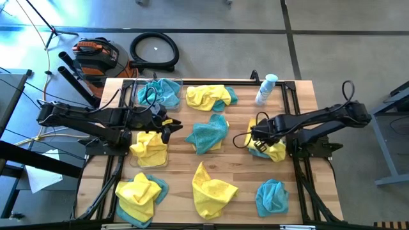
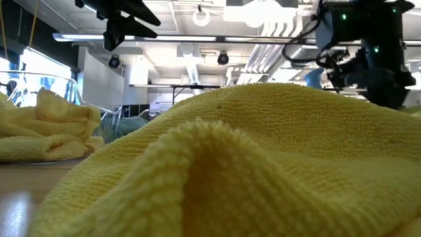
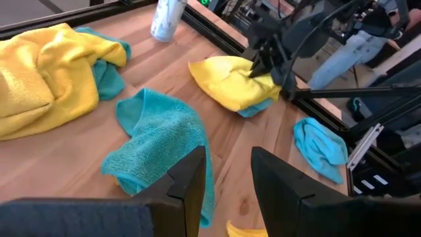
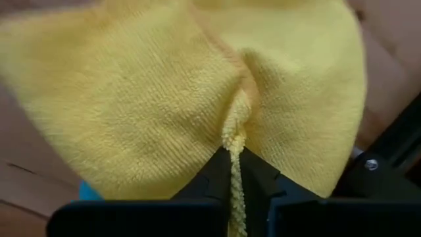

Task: Sort microfiber towel by color & place in baskets
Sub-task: Put the yellow towel into the bottom transparent bin

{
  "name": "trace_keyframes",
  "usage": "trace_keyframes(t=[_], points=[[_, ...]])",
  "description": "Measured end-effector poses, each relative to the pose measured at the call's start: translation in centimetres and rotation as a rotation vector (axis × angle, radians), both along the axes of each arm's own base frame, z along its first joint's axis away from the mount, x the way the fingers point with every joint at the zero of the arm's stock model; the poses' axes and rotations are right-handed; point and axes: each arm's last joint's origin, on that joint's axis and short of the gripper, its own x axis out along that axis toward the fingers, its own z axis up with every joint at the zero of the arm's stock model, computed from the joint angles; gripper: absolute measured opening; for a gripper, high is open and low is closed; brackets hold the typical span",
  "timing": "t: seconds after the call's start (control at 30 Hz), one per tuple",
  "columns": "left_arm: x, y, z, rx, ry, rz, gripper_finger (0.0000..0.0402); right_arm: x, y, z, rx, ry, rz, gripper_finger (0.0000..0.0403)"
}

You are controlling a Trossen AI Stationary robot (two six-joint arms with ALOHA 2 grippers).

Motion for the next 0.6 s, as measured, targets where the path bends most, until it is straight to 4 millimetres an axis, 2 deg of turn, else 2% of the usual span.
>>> trace_keyframes(t=[0.13,0.37,0.6], points=[[0.0,0.0,0.0,0.047,0.011,-0.023,0.0111,0.2,-0.1,2.9,-0.047,-0.022,-0.002,0.0018],[-0.3,0.0,0.2,0.064,0.009,-0.044,0.0111,0.7,0.6,9.5,-0.197,-0.122,0.005,0.0004],[-1.8,0.3,1.5,0.203,-0.026,-0.104,0.0111,2.0,2.3,15.4,-0.348,-0.408,0.023,0.0002]])
